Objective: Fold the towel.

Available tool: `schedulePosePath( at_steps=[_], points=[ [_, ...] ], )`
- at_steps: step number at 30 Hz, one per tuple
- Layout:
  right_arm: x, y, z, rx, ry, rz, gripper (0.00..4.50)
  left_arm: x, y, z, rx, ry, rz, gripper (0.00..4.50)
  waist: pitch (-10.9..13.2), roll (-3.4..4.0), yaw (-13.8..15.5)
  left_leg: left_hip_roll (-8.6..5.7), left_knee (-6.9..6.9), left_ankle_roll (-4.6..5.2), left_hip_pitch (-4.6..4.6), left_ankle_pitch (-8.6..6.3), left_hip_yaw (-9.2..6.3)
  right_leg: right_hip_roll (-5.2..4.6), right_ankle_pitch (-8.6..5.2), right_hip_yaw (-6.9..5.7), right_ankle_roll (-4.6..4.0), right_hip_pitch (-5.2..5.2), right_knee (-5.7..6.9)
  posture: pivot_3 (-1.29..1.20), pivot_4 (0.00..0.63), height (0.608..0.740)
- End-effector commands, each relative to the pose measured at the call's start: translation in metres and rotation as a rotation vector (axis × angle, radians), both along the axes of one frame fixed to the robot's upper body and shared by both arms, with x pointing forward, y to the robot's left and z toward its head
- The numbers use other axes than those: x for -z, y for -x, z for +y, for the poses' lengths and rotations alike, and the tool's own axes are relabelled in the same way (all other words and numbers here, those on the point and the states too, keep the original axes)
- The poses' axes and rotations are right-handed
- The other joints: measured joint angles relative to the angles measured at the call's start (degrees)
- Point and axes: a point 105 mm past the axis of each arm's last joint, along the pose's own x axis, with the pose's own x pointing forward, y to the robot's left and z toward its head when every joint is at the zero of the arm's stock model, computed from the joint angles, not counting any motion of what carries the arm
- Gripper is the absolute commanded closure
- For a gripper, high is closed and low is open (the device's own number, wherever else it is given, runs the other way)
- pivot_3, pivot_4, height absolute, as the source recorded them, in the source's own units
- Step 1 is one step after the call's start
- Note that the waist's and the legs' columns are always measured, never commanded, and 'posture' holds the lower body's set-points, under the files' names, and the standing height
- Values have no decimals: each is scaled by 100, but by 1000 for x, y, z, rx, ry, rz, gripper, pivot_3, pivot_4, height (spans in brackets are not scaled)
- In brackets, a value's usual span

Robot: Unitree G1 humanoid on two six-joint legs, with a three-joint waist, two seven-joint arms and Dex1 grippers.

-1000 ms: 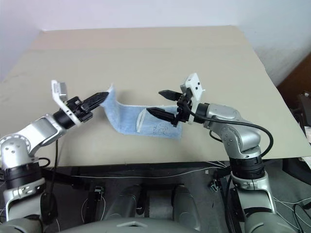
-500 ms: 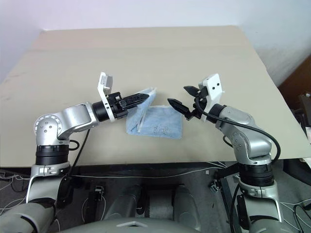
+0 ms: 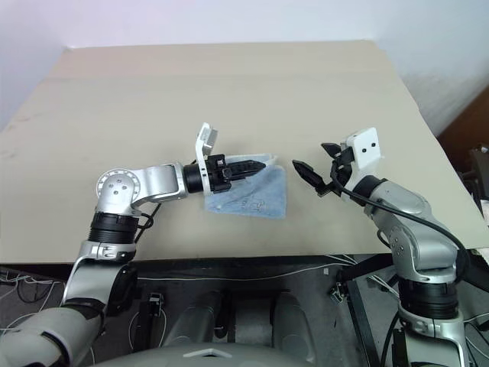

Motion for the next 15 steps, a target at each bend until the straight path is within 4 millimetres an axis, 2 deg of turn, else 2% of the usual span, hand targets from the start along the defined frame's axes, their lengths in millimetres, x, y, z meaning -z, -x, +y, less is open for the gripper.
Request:
schedulePosePath(
  at_steps=[1,5,9,12,15],
  points=[
    [-11,9,-3,23,21,-56,0,-6,-1,-11,40,5,-41,4468,0,-1,12,0,0,0,0,0,0,0,0,0,0,0,-1,0,150,740],
    [-10,13,-11,69,12,-54,0,1,1,-19,73,2,-48,4468,1,0,42,0,1,0,0,0,1,0,0,0,-1,1,-2,0,150,740],
    [-10,15,-12,74,18,-58,0,-1,5,-19,100,27,-75,3436,1,0,77,1,0,0,0,0,0,-1,-1,0,-1,1,-2,0,150,740],
    [-13,15,-10,64,8,-67,0,-6,1,-9,83,32,-101,2392,2,-1,91,0,0,0,0,-1,0,-1,-1,0,-1,1,-3,0,150,740],
    [-20,11,-11,60,-34,-76,0,-22,2,6,92,71,-174,1343,2,0,82,1,0,0,0,-1,0,-1,-1,0,-1,0,-2,0,150,740]
  ],
)
